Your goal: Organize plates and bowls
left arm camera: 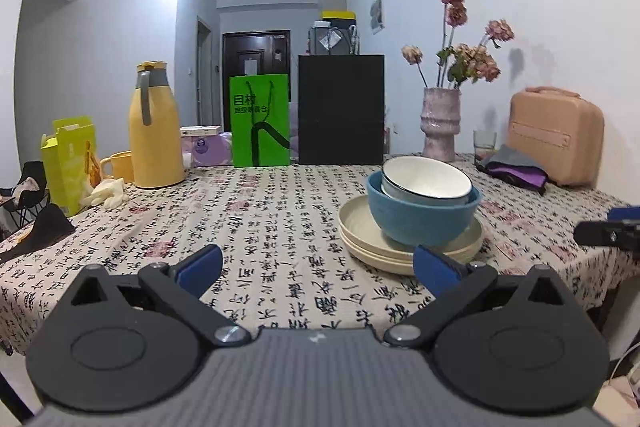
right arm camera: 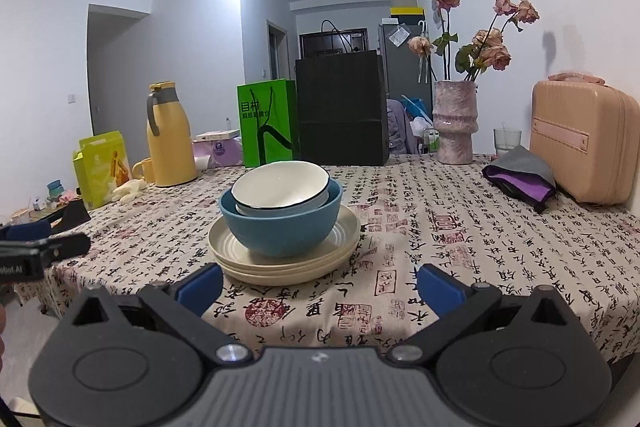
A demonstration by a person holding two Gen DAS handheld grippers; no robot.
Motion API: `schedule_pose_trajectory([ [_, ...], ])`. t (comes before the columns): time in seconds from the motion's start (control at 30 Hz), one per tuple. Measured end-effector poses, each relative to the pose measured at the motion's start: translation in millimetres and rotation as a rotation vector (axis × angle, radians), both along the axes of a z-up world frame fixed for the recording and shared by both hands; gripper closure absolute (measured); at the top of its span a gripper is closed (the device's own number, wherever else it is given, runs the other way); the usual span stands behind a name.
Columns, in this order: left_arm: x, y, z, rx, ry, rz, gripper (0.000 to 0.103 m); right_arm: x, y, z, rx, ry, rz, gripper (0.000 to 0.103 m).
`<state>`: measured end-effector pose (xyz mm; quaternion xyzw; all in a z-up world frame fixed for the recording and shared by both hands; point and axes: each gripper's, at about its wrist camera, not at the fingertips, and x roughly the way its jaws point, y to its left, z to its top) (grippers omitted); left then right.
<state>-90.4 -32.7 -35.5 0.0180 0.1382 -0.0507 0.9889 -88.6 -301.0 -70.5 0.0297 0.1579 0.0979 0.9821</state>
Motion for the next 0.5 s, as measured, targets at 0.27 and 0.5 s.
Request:
schedule_pose_trajectory([
  [0.27,-2.7,-1.4,-2.9,0.002,0.002,-0.008,0.0,2.4,2.6,-4.0,0.001,0.019,0.011,0.0],
  [0.5,-2.8,-1.0,-5.7,0.0,0.015,-0.006,0.0,3.9,5.7,-5.7,-0.006,0.029,0.022,0.0],
])
